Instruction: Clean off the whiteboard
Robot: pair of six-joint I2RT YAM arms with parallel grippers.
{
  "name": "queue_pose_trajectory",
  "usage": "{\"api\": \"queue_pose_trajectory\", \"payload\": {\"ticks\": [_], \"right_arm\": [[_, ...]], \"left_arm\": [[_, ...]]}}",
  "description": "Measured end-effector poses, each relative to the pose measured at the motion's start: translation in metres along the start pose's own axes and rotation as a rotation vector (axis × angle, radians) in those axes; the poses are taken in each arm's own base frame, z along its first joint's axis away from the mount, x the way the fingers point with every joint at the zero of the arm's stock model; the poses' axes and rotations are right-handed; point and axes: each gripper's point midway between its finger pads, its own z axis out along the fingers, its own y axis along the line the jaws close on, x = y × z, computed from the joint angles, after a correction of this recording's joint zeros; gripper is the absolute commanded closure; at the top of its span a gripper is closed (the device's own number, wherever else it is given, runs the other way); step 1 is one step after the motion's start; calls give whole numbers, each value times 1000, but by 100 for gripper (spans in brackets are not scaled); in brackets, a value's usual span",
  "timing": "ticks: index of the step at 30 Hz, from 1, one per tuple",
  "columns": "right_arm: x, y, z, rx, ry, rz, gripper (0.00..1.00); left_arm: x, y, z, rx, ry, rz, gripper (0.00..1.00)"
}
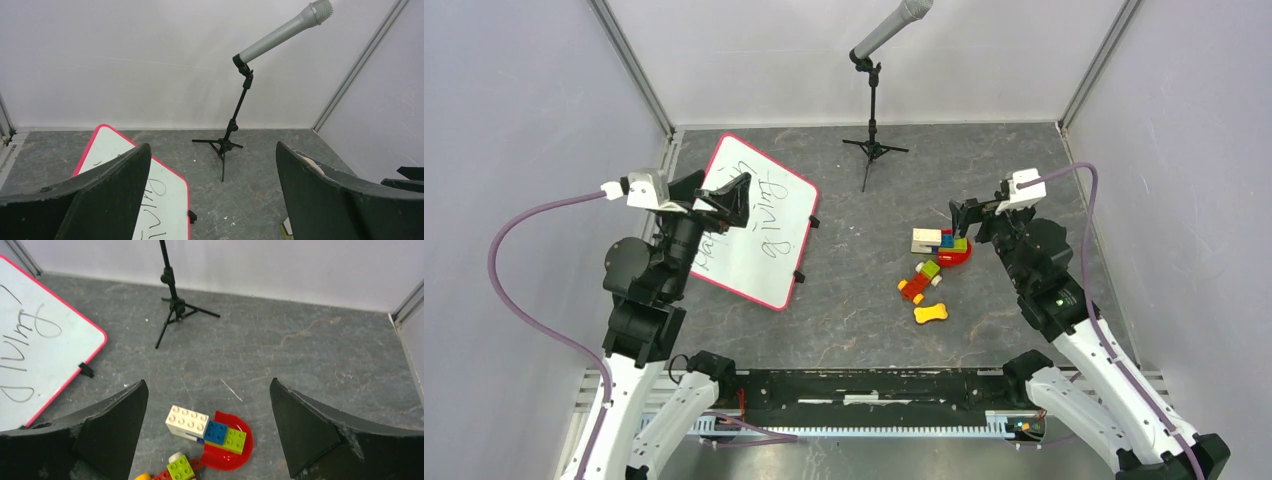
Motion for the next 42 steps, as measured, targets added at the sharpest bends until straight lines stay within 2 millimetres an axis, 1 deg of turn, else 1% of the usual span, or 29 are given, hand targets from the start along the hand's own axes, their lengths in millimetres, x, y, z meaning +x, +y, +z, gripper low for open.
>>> {"api": "queue_pose_trajectory", "payload": {"ticks": [6, 10, 12, 14, 19, 22, 24, 25, 27, 28, 29, 30, 31, 32, 33, 35, 36, 39, 42], "right_arm": [[41, -2, -1, 4, 83, -19, 2], [60, 2, 2, -22, 140, -36, 2], [72, 8, 7, -54, 180, -45, 2], [89, 16, 12, -95, 237, -52, 2], [146, 50, 25, -250, 392, -53, 2], [180, 82, 26, -355, 451, -66, 2], [202, 113, 25, -448, 487, -89, 2], [210, 124, 24, -482, 499, -99, 2], [231, 159, 21, -587, 536, -153, 2], [238, 173, 21, -627, 546, -178, 2], [245, 192, 22, -679, 556, -217, 2], [249, 208, 24, -717, 555, -247, 2], [252, 230, 28, -766, 543, -285, 1], [253, 245, 32, -797, 529, -306, 1], [253, 263, 37, -830, 507, -327, 5], [253, 289, 41, -888, 468, -354, 12], [253, 297, 43, -904, 453, -361, 16], [259, 316, 53, -945, 436, -371, 22], [269, 328, 61, -971, 439, -384, 27]], "left_arm": [[11, 2, 4, -9, 37, 3, 0], [18, 4, 7, -15, 60, 4, 0], [21, 5, 8, -18, 71, 5, 0], [22, 5, 8, -20, 78, 5, 0], [26, 6, 10, -22, 89, 6, 0], [29, 5, 11, -13, 100, 6, 0], [30, 5, 12, -13, 104, 7, 0], [31, 5, 12, -12, 105, 7, 0], [31, 5, 12, -12, 106, 7, 0], [31, 5, 12, -11, 106, 7, 0], [31, 5, 12, -9, 106, 7, 0], [31, 4, 12, -8, 106, 6, 0], [31, 4, 12, -9, 106, 7, 0], [30, 5, 12, -9, 106, 7, 0], [30, 5, 12, -9, 105, 7, 0], [30, 5, 12, -9, 104, 7, 0], [30, 5, 12, -9, 103, 7, 0], [28, 3, 10, 0, 99, 4, 0], [28, 1, 10, 13, 101, 4, 0]]}}
